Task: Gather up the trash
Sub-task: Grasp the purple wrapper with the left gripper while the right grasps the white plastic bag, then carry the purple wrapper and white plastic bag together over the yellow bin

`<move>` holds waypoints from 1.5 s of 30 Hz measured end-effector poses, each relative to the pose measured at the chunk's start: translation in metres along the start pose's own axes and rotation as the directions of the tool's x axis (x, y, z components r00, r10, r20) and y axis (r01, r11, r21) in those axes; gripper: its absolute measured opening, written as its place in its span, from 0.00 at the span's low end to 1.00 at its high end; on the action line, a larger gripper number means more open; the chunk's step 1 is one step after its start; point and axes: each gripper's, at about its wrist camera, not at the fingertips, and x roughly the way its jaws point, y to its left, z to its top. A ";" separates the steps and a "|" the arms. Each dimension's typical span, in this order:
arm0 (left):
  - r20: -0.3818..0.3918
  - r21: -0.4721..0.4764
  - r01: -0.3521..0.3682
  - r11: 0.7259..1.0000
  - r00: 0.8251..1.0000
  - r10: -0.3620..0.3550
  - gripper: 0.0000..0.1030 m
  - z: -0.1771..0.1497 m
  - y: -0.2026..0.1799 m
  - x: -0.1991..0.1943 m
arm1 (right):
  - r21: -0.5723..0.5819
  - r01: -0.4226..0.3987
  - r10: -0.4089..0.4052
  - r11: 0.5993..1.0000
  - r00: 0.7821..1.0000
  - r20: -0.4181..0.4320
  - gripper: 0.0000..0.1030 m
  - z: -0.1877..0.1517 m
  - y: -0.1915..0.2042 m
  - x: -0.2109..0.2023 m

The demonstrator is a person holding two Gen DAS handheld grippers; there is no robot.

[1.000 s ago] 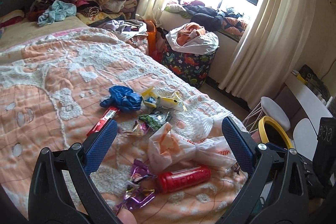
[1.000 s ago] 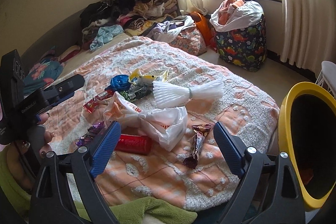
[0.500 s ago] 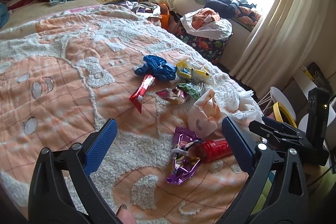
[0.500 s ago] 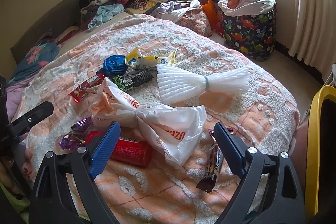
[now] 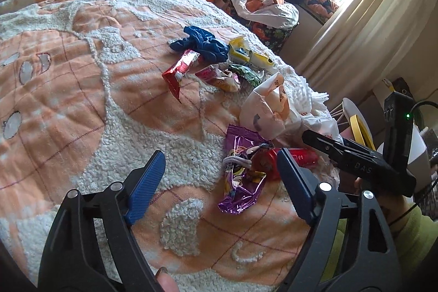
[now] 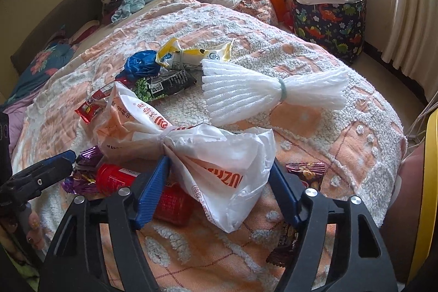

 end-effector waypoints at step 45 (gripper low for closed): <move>0.089 0.191 0.090 0.977 0.990 -0.109 0.16 0.032 -0.108 -0.005 | 0.181 -0.068 0.005 0.981 0.945 0.328 0.53 -0.028 -0.058 -0.134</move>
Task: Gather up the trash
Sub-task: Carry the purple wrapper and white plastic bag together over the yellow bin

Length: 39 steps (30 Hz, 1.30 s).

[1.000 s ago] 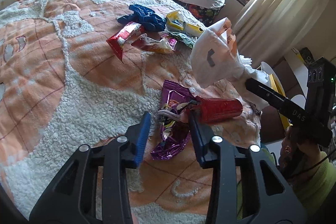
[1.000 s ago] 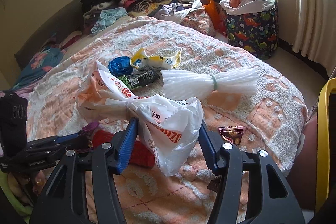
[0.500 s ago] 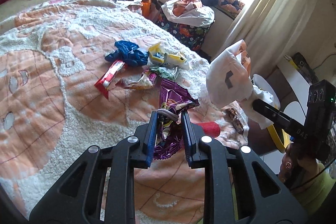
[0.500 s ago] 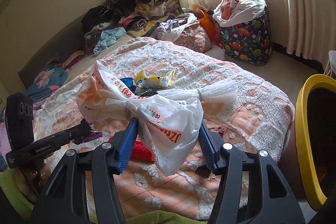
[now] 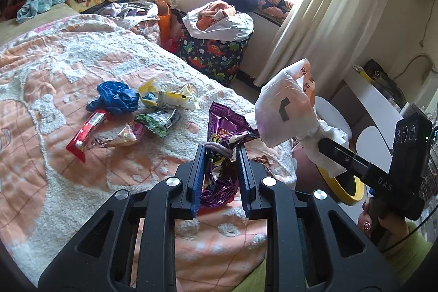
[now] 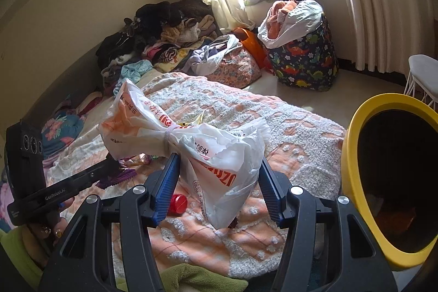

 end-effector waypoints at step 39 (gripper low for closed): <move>-0.017 0.164 0.129 0.978 0.992 -0.128 0.16 0.011 -0.107 0.042 | 0.193 0.165 -0.194 0.967 0.970 0.144 0.53 0.001 -0.086 -0.076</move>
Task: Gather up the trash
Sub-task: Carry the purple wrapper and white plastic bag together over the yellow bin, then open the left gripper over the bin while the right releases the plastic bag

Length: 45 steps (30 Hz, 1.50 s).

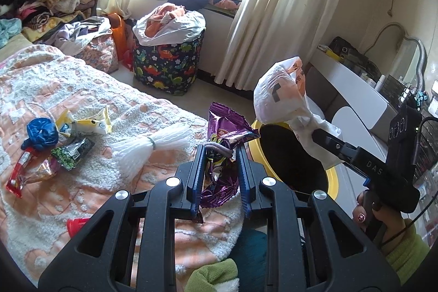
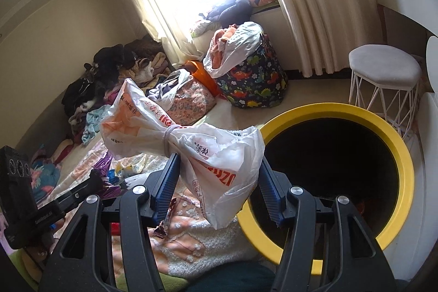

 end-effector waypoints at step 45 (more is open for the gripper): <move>-0.111 0.121 0.139 0.983 0.986 -0.125 0.16 -0.016 -0.077 0.060 | 0.220 0.250 -0.260 0.943 0.965 0.017 0.53 -0.006 -0.096 -0.016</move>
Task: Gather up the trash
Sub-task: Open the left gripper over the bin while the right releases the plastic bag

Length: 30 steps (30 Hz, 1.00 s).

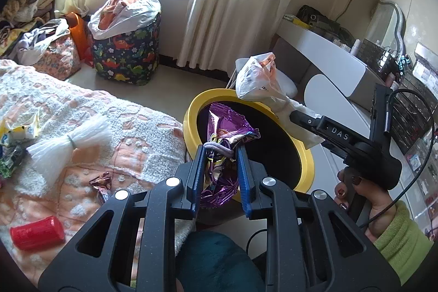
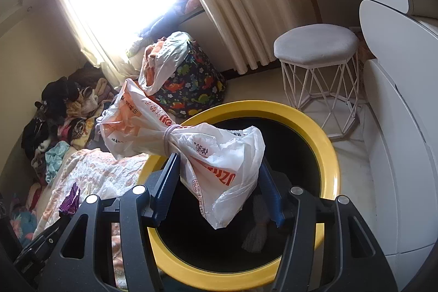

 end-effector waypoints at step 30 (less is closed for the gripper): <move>-0.076 -0.006 0.006 1.000 0.997 -0.007 0.60 0.019 -0.006 0.085 | 0.091 0.089 -0.091 0.992 0.996 0.018 0.72 -0.003 -0.031 0.010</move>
